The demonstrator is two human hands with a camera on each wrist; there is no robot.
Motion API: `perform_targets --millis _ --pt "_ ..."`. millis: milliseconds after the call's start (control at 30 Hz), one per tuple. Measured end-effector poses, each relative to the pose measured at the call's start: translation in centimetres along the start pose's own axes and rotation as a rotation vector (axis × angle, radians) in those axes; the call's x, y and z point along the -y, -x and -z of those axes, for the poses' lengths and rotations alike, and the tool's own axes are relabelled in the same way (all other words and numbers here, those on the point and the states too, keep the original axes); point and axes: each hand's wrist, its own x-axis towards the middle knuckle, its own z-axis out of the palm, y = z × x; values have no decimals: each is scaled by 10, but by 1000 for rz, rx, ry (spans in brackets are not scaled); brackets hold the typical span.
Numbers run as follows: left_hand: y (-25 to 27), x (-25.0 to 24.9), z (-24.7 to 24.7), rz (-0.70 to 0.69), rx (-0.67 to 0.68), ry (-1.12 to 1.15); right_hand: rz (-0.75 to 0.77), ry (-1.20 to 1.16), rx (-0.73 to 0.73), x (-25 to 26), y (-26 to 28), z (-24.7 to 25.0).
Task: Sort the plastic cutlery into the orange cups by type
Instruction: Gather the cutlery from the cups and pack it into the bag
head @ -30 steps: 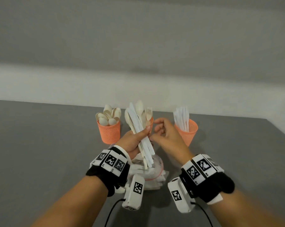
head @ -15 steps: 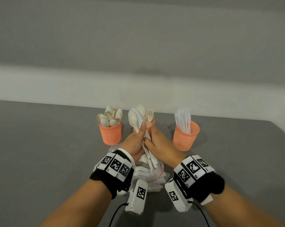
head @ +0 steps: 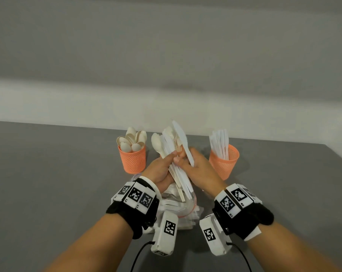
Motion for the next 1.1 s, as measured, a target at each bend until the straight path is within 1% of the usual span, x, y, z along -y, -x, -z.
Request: perform_targets --millis 67,133,200,367,433,567,633,733,800,900,967,1100 --pt "-3 -1 2 -6 -27 11 37 64 25 -4 0 2" --pt "-5 -2 4 -23 -55 23 54 76 76 -8 0 7" --pt "-5 -2 5 -35 -65 15 43 98 137 -10 0 13" --pt "-3 0 -1 -45 12 21 28 283 215 -8 -2 20" --pt "-3 -1 -3 -30 38 30 50 332 217 -9 -2 19" --pt "-5 -2 -3 -3 37 51 84 353 147 -16 -3 14" --pt "-5 -1 -4 0 31 15 85 374 161 -18 -4 14" --pt "-7 0 -5 -12 -6 -6 75 316 170 -19 -8 17" --pt "-11 1 -4 -23 -56 -1 28 257 174 -20 -10 20" --pt "-13 1 -2 -33 -87 -34 -72 35 224 -22 -8 23" --pt "-14 0 -3 -48 -99 -60 -118 -55 224 -23 -6 25" --pt "-17 1 -6 -60 -129 -106 -134 -24 240 -24 -6 30"
